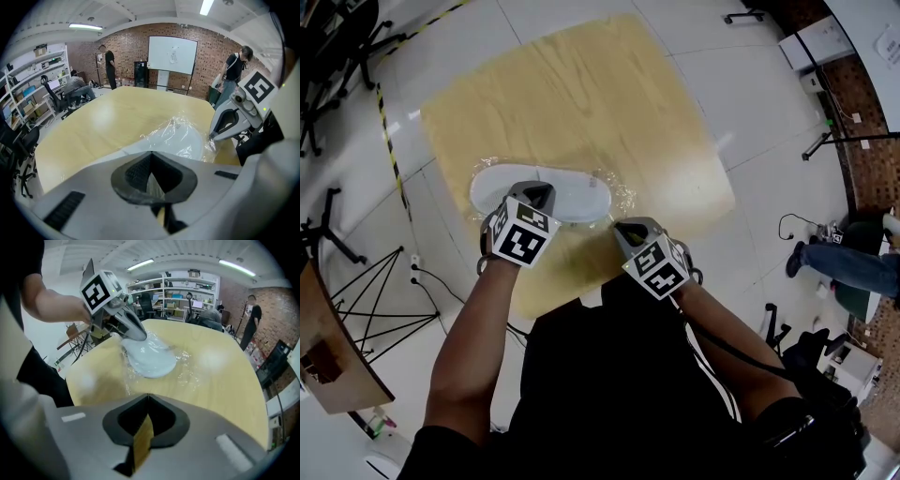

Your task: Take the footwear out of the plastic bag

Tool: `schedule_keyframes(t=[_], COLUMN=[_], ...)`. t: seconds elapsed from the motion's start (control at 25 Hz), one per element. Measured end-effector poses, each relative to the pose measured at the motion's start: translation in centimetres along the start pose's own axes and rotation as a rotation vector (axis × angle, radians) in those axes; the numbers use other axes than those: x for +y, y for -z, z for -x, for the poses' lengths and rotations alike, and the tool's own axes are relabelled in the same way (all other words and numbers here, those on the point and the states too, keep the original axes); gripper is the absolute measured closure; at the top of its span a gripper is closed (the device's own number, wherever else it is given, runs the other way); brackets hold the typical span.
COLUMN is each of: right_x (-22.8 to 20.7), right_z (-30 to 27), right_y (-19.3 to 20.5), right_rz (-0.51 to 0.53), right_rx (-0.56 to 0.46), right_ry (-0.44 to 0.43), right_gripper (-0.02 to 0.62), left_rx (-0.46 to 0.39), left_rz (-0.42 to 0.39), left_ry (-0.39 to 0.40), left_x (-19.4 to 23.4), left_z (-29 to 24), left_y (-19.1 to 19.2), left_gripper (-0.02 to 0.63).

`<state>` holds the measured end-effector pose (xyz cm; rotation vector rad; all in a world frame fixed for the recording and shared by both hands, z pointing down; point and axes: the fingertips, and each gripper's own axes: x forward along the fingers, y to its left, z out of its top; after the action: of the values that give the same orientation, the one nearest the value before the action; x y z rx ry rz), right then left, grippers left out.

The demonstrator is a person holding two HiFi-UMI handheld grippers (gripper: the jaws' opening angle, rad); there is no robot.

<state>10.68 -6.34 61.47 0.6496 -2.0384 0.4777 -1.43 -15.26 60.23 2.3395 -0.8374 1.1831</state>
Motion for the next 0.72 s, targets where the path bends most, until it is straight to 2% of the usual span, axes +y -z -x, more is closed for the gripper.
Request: schedule_keyframes(t=[0.2,0.4,0.48,0.6,0.72], right_x=[0.8,0.2,-1.3,-5.0,-8.4], right_z=[1.3,2.6,3.5,4.5,2.4], right_y=[2.4,4.6,2.7,-2.7,-5.6], right_rz=[-0.057,-0.059,-0.086,-0.123,-0.052], right_rx=[-0.011,0.095,0.046,-0.117,-0.121], right_ry=[-0.046,-0.108,-0.094,-0.004,0.095], right_gripper=[0.592,0.592,0.592,0.592,0.573], left_rx=[-0.008,-0.007,-0.006,-0.007,-0.008], left_rz=[-0.015,-0.016,-0.014,-0.012,-0.017], left_ry=[0.003,0.008,0.014,0.019,0.010], left_x=[-0.2,-0.2,-0.1,-0.2,-0.1], left_z=[0.0,-0.1,-0.1,-0.1,-0.1], left_y=[0.0,0.1,0.1,0.1,0.1], left_gripper=[0.600,0.600,0.600,0.600,0.600])
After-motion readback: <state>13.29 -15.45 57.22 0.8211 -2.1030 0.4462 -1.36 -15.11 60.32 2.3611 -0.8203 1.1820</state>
